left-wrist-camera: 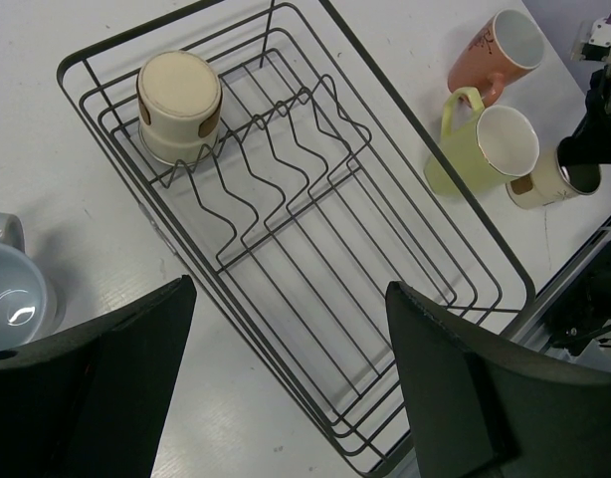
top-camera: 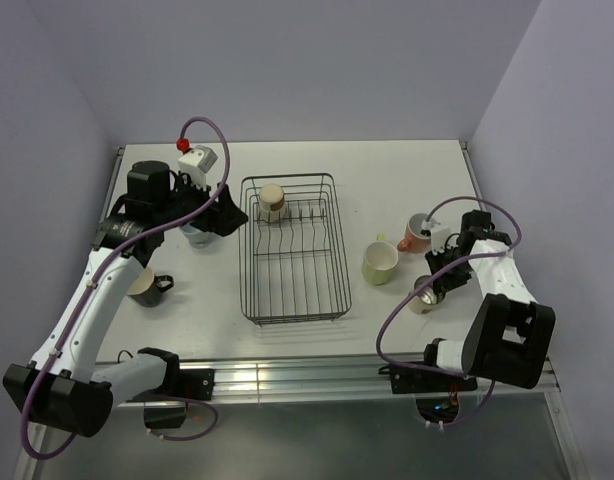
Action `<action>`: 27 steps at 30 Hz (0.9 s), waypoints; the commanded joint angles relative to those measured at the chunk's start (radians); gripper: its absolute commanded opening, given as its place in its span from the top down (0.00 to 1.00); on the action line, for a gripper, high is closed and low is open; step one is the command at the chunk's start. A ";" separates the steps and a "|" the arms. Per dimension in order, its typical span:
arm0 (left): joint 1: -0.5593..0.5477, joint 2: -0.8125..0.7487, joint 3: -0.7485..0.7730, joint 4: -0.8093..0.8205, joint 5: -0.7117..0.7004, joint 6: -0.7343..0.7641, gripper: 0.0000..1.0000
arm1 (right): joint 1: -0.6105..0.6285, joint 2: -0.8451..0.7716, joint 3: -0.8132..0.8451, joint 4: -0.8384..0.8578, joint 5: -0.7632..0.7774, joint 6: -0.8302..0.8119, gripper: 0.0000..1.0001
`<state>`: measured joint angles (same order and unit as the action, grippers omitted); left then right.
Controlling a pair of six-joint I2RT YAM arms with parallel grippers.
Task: Load the cups into the dish rack
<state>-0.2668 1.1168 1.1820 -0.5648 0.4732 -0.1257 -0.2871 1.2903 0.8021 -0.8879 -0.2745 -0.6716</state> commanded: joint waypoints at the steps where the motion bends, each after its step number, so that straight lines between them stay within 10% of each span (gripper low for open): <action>1: -0.006 -0.011 -0.004 0.025 0.001 -0.003 0.15 | -0.037 -0.065 0.015 0.001 0.004 -0.017 0.87; 15: -0.006 0.044 0.132 -0.012 0.054 -0.029 0.05 | -0.167 -0.155 0.522 -0.074 -0.193 0.023 1.00; 27: 0.067 0.132 0.226 0.095 0.456 -0.299 0.01 | 0.251 -0.250 0.631 0.416 0.015 0.270 1.00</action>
<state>-0.2241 1.2407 1.3861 -0.5724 0.7456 -0.2901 -0.0975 1.1133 1.4487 -0.7506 -0.3412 -0.4889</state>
